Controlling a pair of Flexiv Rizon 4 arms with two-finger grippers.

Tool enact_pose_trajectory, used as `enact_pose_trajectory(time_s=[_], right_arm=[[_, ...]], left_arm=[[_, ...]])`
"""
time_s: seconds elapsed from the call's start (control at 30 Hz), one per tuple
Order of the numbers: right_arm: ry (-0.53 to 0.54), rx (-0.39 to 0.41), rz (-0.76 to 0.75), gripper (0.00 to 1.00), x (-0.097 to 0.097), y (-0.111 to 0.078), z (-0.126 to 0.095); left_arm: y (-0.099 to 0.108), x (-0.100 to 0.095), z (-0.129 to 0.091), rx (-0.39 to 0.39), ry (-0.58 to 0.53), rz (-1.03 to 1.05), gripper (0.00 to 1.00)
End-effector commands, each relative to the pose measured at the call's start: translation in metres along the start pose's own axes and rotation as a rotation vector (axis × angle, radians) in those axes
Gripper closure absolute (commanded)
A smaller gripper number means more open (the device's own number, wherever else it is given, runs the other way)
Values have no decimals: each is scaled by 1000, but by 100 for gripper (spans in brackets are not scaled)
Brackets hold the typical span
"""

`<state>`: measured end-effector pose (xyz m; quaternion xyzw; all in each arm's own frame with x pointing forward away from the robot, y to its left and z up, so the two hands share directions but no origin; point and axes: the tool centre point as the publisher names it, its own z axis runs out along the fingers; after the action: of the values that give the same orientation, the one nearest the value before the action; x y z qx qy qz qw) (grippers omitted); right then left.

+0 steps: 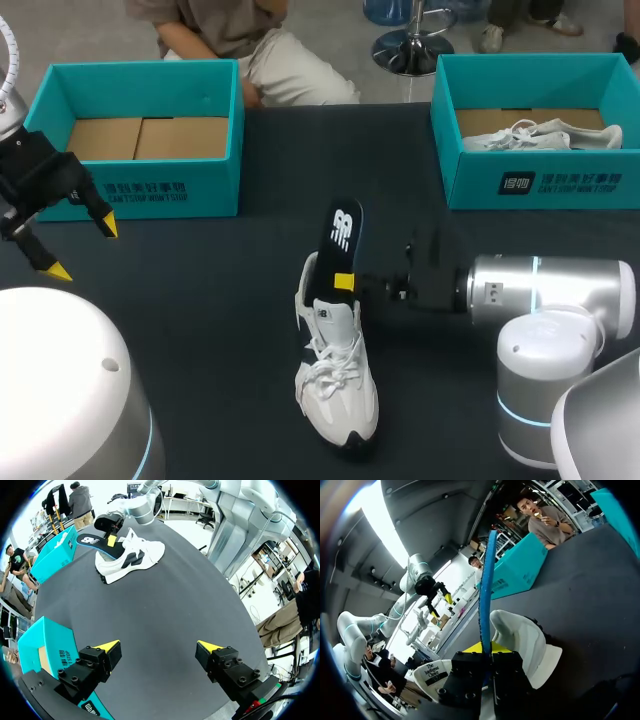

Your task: Take the shoe out of the shoebox, open the shoe tongue, remove and reinsert the insole, then place the shoe into the shoebox

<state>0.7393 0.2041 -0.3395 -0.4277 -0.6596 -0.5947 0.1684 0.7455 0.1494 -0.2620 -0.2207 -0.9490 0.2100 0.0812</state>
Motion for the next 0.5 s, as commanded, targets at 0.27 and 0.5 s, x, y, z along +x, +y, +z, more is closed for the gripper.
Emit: enact_pose_trajectory(time_s=[0.27, 0.5], right_arm=[[12, 28, 11, 100, 1, -12, 4], [9, 39, -1, 85, 3, -3, 6]], left_arm=[[0, 1, 0, -3, 0, 0, 0], [0, 1, 0, -3, 0, 0, 0]])
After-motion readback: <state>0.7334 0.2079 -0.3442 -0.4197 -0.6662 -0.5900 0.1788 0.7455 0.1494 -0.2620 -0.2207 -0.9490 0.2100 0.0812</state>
